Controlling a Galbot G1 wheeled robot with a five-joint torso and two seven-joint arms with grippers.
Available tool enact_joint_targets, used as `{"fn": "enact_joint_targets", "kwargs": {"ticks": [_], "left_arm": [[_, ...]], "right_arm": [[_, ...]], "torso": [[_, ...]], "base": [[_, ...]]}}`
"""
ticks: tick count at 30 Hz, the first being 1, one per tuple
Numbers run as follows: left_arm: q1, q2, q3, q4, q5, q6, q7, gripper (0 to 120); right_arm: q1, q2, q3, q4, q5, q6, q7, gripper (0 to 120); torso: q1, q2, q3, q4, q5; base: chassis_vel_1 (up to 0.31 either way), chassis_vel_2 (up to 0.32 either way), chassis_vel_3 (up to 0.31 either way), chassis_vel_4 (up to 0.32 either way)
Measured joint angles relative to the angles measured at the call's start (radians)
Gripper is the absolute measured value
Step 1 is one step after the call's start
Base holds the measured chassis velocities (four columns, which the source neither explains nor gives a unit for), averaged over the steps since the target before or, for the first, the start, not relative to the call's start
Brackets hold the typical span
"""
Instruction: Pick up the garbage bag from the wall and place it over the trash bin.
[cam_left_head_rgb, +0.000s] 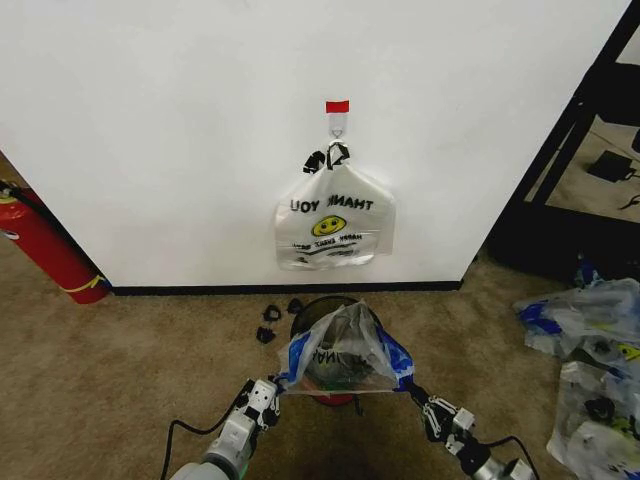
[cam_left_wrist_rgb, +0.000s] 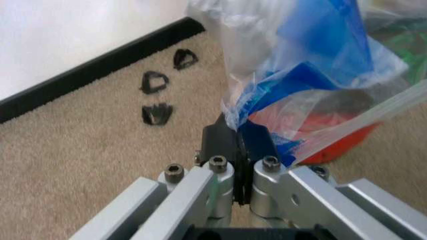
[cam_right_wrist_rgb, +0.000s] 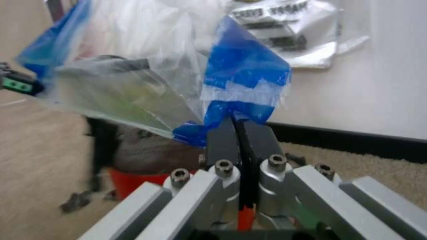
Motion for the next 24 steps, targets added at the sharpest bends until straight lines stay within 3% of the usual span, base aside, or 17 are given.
{"fn": "enact_joint_targets", "kwargs": {"ticks": [14,20,24], "left_arm": [[-0.022,0.012,-0.013,0.043,-0.042,0.044,0.004,0],[-0.004,0.014,-0.012,0.009,-0.046,-0.013,0.021,0],[0.029,0.028,-0.025,-0.04,-0.025,-0.029,0.054,16]], "right_arm": [[0.134,0.062,-0.024,-0.134,-0.003,-0.019,0.041,0],[0.095,0.055,-0.021,-0.046,0.006,-0.059,0.042,0],[0.071,0.016,0.004,0.001,0.006,-0.073,0.025,16]], "torso": [[0.0,0.0,0.0,0.0,0.0],[0.0,0.0,0.0,-0.0001,0.0002],[0.0,0.0,0.0,0.0,0.0001]], "base": [[0.0,0.0,0.0,0.0],[0.0,0.0,0.0,0.0],[0.0,0.0,0.0,0.0]]}}
